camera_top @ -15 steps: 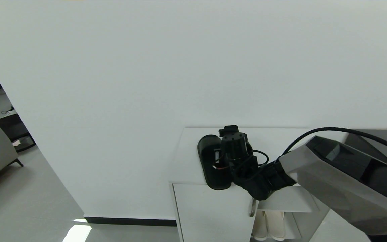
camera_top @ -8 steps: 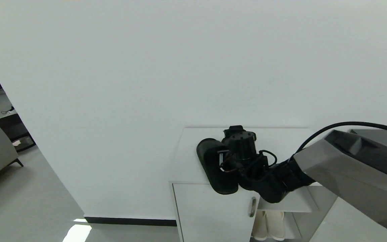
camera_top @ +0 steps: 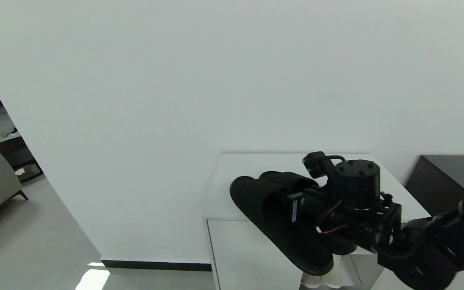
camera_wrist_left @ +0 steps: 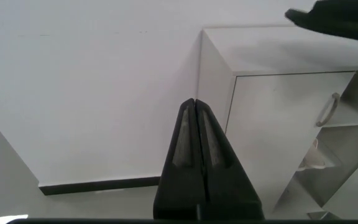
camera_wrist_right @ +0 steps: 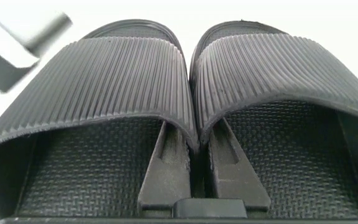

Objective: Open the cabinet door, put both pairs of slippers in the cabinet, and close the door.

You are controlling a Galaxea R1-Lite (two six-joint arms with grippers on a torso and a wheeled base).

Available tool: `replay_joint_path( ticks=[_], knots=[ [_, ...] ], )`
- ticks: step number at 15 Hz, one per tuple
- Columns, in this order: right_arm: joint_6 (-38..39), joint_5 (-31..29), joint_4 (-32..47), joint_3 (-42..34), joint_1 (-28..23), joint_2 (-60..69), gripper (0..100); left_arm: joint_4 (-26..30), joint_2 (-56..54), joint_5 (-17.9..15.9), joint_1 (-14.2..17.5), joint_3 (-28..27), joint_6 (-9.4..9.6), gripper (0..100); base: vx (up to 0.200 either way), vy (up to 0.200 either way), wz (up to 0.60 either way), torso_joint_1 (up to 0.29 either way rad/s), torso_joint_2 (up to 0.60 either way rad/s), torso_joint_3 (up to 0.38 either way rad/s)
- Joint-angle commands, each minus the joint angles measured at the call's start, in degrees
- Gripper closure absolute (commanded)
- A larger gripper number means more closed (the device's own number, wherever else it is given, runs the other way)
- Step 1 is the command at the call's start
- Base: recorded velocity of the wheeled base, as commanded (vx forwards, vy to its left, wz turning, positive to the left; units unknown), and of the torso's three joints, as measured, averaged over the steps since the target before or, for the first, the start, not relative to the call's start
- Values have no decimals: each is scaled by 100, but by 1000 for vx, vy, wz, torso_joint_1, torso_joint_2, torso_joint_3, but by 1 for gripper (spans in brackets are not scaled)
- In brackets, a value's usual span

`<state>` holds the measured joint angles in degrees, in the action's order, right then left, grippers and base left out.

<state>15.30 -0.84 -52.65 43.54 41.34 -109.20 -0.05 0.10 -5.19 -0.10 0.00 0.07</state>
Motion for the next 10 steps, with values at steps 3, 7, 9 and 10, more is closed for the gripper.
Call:
replay_joint_path(
  ticks=[3, 7, 9, 10],
  knots=[
    [114, 1578, -413, -1498, 182, 1569, 100, -4, 8, 1, 1, 0, 10, 100, 0, 0, 0, 0, 0, 0],
    [87, 1587, -413, -1586, 349, 1718, 100, -4, 8, 1, 1, 0, 10, 100, -50, 0, 0, 1, 1, 1],
    [96, 1578, -413, -1621, 384, 1718, 100, 5, 8, 1, 1, 0, 1, 100, -200, 0, 0, 12, 5, 0],
    [96, 1578, -413, -1639, 393, 1718, 100, -4, 8, 1, 1, 0, 1, 100, -200, 0, 0, 2, 7, -2]
  ],
)
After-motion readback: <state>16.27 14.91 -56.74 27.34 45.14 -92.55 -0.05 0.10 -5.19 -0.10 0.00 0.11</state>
